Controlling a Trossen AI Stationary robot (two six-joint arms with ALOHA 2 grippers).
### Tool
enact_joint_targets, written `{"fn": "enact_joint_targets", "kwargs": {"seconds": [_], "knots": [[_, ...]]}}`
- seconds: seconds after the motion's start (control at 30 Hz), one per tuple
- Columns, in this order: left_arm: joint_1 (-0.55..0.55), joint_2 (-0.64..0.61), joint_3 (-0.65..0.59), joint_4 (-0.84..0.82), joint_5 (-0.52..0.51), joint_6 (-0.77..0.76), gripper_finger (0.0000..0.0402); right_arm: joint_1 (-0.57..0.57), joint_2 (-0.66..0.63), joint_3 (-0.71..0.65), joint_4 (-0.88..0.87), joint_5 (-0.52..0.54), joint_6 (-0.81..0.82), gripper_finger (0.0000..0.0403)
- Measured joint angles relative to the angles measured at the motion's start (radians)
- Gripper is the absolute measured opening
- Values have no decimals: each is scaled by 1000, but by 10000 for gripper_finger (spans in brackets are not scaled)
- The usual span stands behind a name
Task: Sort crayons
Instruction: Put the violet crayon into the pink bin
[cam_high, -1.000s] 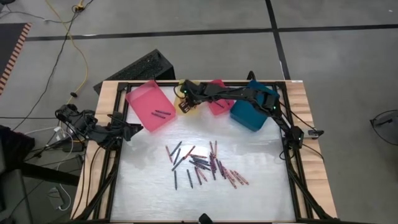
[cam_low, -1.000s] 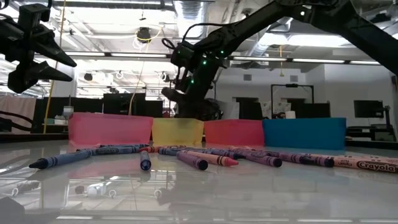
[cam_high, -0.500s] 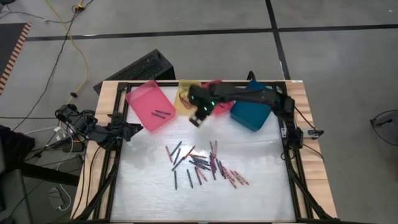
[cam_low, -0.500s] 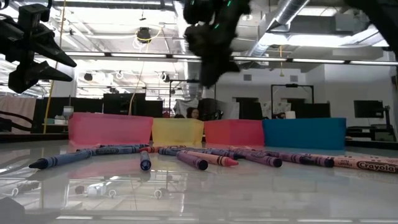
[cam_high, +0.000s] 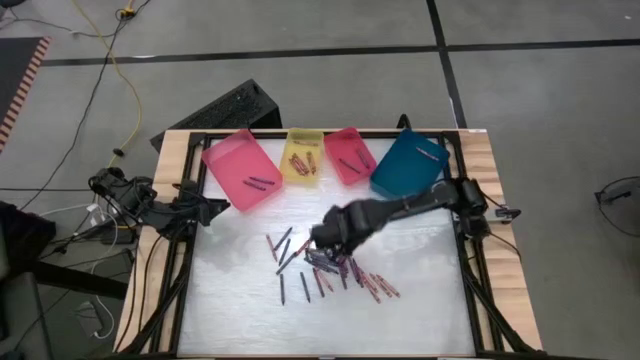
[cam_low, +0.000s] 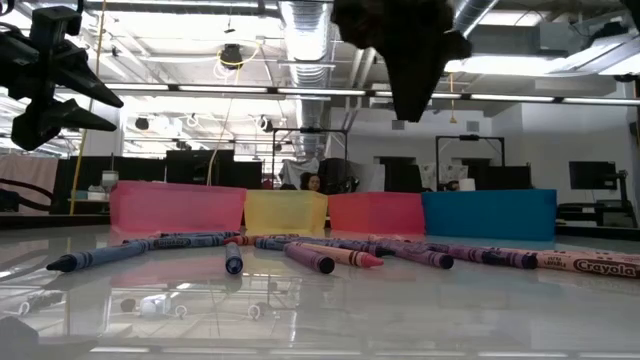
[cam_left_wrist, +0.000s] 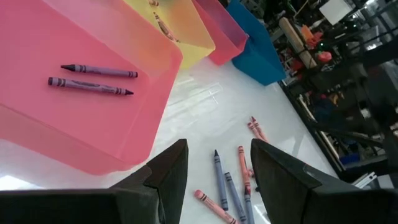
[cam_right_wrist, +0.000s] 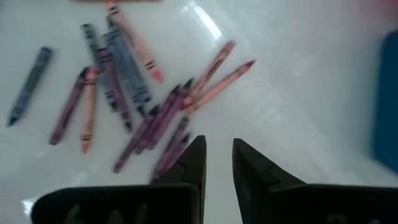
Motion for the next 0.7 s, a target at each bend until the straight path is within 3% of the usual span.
{"fn": "enact_joint_targets", "kwargs": {"seconds": [0.2,0.53,0.7], "knots": [[0,0,0,0,0,-7,165,74,2,-87,67,8,165,71],[0,0,-63,3,49,-94,165,152,-1,-112,131,33,219,71],[0,0,-98,9,109,-132,165,162,-2,-199,271,47,223,71]]}}
